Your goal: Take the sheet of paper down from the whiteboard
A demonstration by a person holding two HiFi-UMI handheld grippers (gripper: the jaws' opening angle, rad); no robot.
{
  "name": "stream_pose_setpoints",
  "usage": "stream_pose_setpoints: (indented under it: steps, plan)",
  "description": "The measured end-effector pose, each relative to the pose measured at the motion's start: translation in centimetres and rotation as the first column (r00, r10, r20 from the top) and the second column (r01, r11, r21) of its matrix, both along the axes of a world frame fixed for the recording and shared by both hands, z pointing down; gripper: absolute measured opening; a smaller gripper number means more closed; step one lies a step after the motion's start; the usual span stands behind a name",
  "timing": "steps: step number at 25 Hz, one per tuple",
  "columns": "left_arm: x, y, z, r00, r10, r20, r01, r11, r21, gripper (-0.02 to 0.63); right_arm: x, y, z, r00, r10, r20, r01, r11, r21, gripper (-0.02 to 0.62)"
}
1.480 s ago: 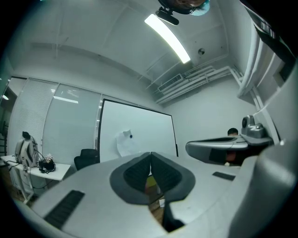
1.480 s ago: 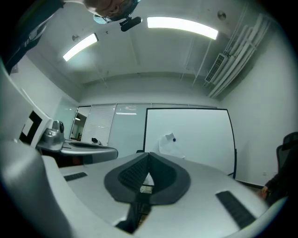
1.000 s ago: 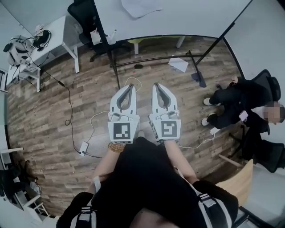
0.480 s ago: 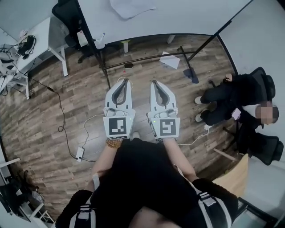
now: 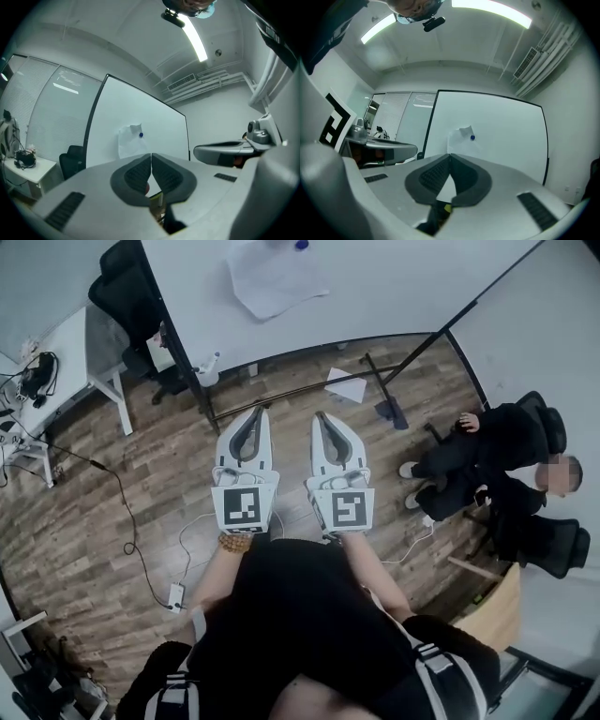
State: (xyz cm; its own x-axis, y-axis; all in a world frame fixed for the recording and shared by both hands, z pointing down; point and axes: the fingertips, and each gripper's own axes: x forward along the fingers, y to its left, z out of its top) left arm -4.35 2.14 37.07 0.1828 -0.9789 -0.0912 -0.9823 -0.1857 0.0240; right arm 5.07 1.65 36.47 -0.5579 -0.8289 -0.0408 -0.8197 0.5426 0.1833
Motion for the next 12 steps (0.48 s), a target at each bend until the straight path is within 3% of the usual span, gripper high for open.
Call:
stream_pose_setpoints:
  steps: [6,12]
  plan:
    - [-3.9,-3.6,0.8,1.000,0.018,-0.008,-0.018,1.000,-0.005,0.014,-3.6,-3.0,0.1,0.999,0.013,-0.035,-0.013,1.000,0.018,0.000]
    - [-5.5,-6.3,0.9,0.999,0.039,-0.008,-0.039,0.999,-0.003,0.014,-5.2,-5.6,-0.4,0.999,0.032,-0.005,-0.032,0.999,0.035,0.000]
